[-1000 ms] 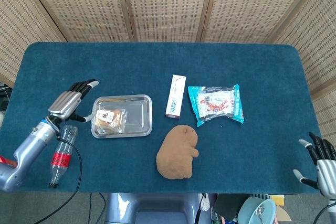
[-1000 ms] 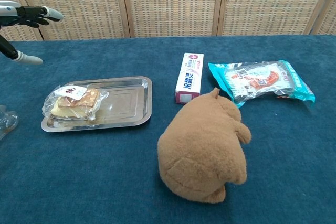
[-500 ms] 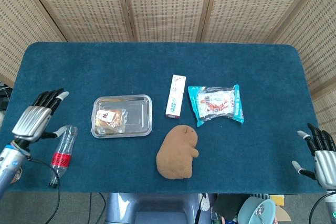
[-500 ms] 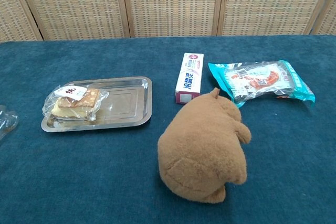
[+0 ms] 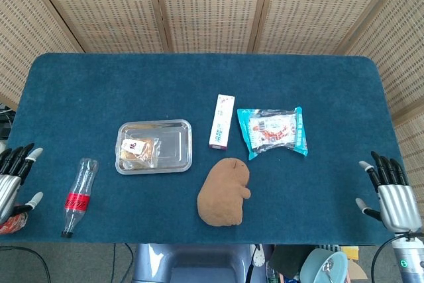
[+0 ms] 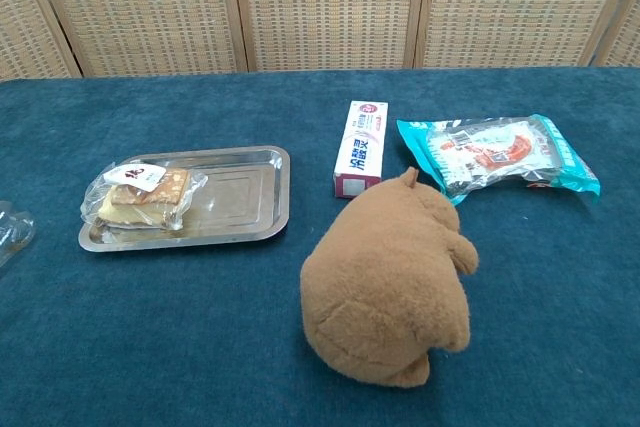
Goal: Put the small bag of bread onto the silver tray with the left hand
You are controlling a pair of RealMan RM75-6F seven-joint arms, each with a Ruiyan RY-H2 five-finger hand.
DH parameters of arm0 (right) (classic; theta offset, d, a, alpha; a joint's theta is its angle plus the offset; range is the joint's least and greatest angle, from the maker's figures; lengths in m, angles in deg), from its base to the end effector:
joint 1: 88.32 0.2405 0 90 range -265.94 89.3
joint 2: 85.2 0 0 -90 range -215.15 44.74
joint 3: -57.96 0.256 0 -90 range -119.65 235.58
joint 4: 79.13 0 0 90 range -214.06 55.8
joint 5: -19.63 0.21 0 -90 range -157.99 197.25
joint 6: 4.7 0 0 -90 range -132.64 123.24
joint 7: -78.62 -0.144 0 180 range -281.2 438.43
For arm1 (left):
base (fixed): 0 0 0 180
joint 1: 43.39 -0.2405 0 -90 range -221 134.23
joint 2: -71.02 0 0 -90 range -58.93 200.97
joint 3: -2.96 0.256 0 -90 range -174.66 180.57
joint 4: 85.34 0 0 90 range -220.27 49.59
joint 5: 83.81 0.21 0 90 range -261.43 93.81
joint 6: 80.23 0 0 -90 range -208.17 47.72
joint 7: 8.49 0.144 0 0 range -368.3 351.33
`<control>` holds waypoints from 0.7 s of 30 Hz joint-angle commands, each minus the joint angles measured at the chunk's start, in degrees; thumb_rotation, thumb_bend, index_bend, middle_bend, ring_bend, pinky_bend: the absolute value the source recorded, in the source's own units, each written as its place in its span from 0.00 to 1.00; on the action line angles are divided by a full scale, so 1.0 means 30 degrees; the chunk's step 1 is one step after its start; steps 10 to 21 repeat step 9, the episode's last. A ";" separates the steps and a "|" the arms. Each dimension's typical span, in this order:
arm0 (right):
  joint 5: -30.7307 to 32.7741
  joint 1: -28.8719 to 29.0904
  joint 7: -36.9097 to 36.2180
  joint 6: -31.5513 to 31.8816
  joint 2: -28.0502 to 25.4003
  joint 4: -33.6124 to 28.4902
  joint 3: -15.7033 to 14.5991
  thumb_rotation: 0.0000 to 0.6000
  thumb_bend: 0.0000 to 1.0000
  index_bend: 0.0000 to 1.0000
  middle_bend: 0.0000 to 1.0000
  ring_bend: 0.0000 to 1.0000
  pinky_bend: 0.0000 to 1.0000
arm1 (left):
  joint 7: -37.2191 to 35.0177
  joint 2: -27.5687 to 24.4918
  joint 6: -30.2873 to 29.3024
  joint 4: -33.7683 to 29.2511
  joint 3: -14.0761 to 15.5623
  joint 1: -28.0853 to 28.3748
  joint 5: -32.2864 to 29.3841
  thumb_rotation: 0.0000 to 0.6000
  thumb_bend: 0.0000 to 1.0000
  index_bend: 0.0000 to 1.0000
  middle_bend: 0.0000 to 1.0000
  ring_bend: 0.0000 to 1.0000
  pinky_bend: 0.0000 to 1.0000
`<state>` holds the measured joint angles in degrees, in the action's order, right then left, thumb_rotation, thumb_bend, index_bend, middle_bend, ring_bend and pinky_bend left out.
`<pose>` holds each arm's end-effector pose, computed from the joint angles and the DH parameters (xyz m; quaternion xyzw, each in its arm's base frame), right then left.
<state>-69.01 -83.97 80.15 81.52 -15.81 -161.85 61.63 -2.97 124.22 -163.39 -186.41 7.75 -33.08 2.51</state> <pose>-0.3290 -0.1827 0.1472 0.6145 -0.3407 0.3737 0.6055 -0.2913 0.1784 0.1843 -0.6648 -0.3617 -0.3233 0.5681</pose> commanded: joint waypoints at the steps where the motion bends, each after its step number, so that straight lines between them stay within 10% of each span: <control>1: -0.0155 0.0055 0.0205 0.0090 -0.0063 -0.0271 -0.0042 1.00 0.22 0.14 0.00 0.00 0.00 | -0.0232 0.0368 -0.0173 0.0384 -0.0052 -0.0235 0.0359 1.00 0.30 0.00 0.00 0.00 0.00; 21: 0.0147 0.0406 0.0501 -0.0483 -0.0332 -0.0825 0.0118 1.00 0.22 0.14 0.00 0.00 0.00 | -0.0349 0.0453 -0.0265 0.0587 -0.0268 -0.0553 0.0454 1.00 0.30 0.00 0.00 0.00 0.00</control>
